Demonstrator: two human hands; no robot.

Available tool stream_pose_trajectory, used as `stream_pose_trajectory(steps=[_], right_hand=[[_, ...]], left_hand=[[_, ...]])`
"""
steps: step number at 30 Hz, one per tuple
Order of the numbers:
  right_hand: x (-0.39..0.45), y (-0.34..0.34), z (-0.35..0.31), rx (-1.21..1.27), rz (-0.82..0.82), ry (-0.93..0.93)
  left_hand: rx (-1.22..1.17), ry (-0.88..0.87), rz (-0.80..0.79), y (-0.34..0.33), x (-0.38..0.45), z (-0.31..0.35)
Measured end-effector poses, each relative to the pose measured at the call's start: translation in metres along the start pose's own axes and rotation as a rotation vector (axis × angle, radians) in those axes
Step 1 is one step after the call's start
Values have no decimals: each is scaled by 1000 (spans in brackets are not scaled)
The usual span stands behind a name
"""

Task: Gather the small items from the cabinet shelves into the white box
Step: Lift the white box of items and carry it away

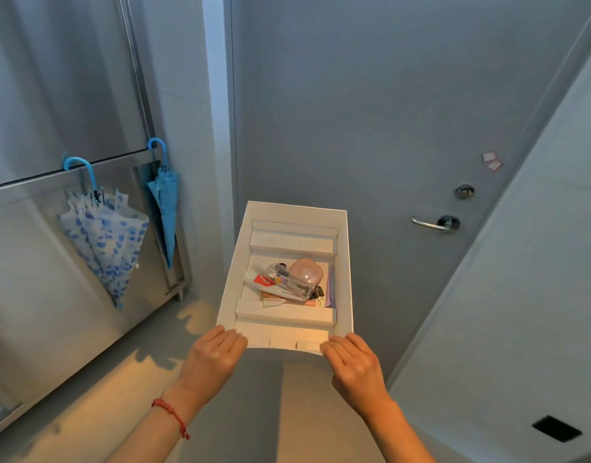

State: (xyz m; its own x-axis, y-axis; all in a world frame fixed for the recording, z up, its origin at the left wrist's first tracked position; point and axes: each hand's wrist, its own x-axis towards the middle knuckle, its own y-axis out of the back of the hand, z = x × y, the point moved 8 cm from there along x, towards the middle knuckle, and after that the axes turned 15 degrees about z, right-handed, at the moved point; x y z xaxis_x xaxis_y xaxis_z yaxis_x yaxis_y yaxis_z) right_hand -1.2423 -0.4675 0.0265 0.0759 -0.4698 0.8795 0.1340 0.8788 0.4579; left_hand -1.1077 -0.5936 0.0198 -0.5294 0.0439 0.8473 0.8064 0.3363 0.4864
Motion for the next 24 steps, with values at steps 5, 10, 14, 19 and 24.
stream_pose_trajectory(steps=[5, 10, 14, 19, 24], right_hand=[[18, -43, 27, -24, 10, 16], [36, -80, 46, -9, 12, 21], [44, -105, 60, 13, 24, 18], [54, -141, 85, 50, 2, 24], [70, -175, 115, 127, 34, 72]], left_hand=[[19, 12, -11, -39, 15, -33], [21, 24, -25, -69, 24, -61], [42, 42, -49, -89, 28, -78], [90, 60, -88, -117, 36, -96], [149, 98, -108, -146, 46, -109]])
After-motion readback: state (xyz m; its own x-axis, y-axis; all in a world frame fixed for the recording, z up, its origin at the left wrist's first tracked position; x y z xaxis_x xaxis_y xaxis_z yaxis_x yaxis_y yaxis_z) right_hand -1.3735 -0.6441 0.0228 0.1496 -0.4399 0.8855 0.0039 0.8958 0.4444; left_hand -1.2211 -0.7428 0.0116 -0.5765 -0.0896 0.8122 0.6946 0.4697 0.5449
